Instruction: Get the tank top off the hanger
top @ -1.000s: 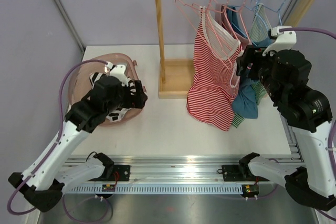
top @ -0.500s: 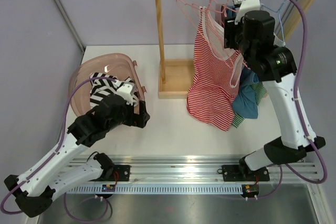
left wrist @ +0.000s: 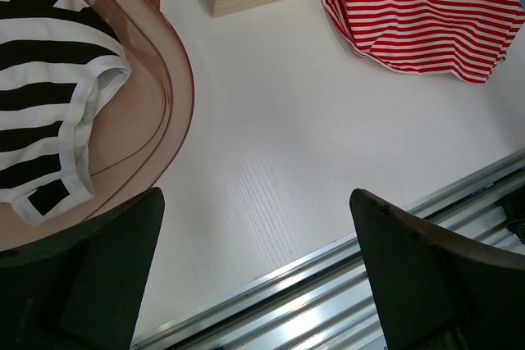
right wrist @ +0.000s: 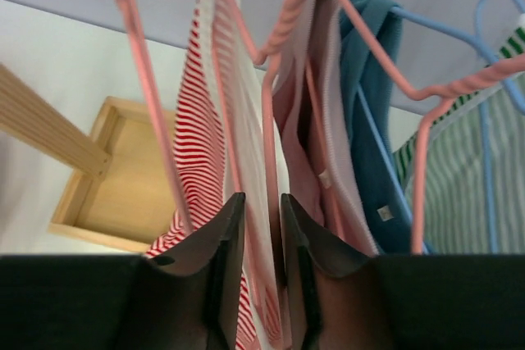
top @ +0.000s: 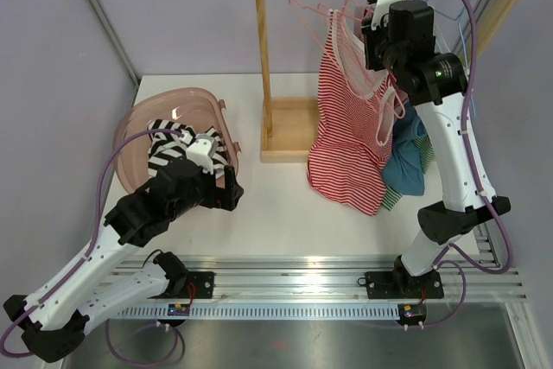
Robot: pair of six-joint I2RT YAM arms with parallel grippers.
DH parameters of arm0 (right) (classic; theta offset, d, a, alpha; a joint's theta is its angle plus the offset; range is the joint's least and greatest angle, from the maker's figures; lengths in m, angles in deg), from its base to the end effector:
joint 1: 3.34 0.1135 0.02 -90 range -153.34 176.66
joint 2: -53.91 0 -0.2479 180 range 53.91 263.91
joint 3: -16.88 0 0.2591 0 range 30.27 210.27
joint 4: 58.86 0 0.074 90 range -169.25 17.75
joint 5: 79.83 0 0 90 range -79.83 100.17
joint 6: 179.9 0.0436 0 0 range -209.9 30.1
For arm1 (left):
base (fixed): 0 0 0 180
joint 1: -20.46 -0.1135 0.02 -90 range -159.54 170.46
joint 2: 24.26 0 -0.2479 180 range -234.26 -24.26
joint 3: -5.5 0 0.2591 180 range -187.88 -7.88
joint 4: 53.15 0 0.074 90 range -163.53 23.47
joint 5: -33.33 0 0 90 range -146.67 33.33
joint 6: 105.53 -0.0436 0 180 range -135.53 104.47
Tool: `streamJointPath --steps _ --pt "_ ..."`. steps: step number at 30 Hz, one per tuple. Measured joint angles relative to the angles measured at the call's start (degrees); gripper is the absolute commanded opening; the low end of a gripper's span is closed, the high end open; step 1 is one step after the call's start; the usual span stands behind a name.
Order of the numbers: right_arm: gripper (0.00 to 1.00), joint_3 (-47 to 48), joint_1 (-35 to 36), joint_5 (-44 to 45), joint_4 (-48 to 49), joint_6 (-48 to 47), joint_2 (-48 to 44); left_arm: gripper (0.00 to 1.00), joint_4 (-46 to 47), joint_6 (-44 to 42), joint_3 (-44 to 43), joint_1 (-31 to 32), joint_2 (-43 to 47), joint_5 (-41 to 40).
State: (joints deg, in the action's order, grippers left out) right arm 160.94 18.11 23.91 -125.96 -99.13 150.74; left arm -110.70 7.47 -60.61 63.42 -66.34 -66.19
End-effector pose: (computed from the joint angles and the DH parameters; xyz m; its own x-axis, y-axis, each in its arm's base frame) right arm 0.3154 0.1128 0.5103 -0.2886 -0.2808 -0.9153 -0.1962 0.9531 -0.2305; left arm 0.1295 -0.1107 0.3205 -0.5952 0.0277 -0.8031 0.3679 0.8979 -0.2417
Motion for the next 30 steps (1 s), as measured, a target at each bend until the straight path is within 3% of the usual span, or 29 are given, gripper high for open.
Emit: streamJointPath --steps 9,10,30 --pt "0.08 1.57 -0.52 -9.03 -2.38 3.98 0.04 0.99 0.04 0.15 0.02 0.00 0.00 0.00" --pt "0.00 1.73 -0.57 -9.57 -2.49 4.28 0.04 0.99 0.04 0.17 0.02 0.00 0.00 0.00" --pt "0.00 5.01 -0.63 -9.57 -3.80 8.26 -1.57 0.99 0.07 0.61 0.39 0.00 -0.02 -0.55"
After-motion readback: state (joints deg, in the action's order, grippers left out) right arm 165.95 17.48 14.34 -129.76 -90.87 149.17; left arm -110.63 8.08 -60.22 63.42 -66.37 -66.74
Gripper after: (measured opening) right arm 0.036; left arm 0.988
